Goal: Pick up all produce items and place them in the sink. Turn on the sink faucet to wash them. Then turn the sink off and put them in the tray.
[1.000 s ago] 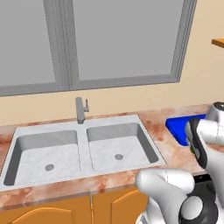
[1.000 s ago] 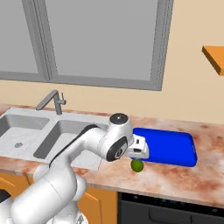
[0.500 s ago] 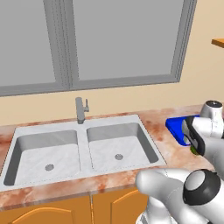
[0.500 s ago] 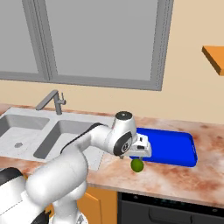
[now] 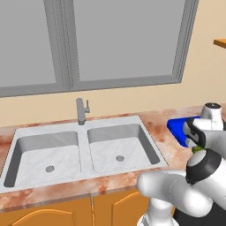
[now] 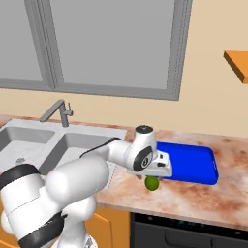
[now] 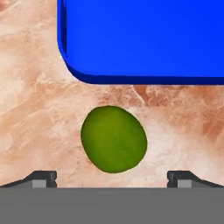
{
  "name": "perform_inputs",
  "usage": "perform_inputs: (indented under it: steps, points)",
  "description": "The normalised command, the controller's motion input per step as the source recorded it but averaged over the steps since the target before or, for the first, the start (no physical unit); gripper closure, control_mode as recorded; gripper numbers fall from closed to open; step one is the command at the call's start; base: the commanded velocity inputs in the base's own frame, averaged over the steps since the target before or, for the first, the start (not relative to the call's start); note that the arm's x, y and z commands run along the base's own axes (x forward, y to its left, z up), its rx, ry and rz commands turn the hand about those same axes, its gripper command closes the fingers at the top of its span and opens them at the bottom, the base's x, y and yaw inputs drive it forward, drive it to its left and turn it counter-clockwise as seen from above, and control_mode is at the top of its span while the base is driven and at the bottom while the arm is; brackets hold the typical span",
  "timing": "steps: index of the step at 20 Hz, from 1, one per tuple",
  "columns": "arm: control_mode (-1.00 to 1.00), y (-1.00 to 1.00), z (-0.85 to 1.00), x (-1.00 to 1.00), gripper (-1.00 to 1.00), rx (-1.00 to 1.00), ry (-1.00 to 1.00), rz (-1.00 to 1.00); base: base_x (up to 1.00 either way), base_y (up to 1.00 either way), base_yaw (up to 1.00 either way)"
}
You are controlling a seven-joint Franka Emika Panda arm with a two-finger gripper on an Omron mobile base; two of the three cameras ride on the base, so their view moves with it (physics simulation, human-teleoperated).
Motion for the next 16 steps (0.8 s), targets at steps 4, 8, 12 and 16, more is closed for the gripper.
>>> perform_inputs:
  steps: [4, 8, 12, 16]
  points:
    - [-1.00, -0.06, -0.26, 0.01, -1.00, 0.00, 0.03, 0.00, 0.00, 0.00, 0.00]
    - [-1.00, 0.00, -0.24, 0.00, -1.00, 0.00, 0.00, 0.00, 0.00, 0.00, 0.00]
    - [-1.00, 0.00, -0.22, 0.00, -1.00, 0.00, 0.00, 0.00, 0.00, 0.00, 0.00]
    - [-1.00, 0.00, -0.20, 0.00, -1.00, 0.00, 0.00, 0.00, 0.00, 0.00, 0.00]
